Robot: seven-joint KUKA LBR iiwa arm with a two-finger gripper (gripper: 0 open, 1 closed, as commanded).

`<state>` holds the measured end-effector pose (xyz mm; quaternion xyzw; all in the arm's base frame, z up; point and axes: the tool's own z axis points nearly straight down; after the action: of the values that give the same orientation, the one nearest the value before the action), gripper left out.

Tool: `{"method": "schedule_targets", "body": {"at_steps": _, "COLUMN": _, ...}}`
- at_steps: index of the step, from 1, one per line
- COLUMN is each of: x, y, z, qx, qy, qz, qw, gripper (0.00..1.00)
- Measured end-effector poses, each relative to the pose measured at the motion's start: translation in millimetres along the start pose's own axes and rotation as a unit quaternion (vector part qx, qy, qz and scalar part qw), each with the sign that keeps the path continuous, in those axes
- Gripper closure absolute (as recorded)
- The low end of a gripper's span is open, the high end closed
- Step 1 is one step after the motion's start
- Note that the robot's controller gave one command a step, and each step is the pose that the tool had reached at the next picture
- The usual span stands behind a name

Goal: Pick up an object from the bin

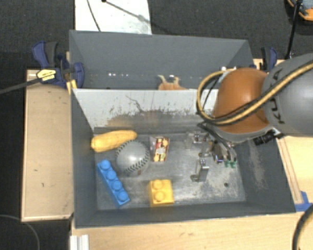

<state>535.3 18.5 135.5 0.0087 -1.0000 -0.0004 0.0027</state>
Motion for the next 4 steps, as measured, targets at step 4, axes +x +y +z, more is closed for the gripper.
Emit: {"method": "schedule_targets", "body": {"at_steps": 4, "x": -36.5, "y": 32, "z": -10, "qx": 0.0, "qy": -0.0042, "qz": -0.014, "qw": 0.9999, "gripper": 0.0}}
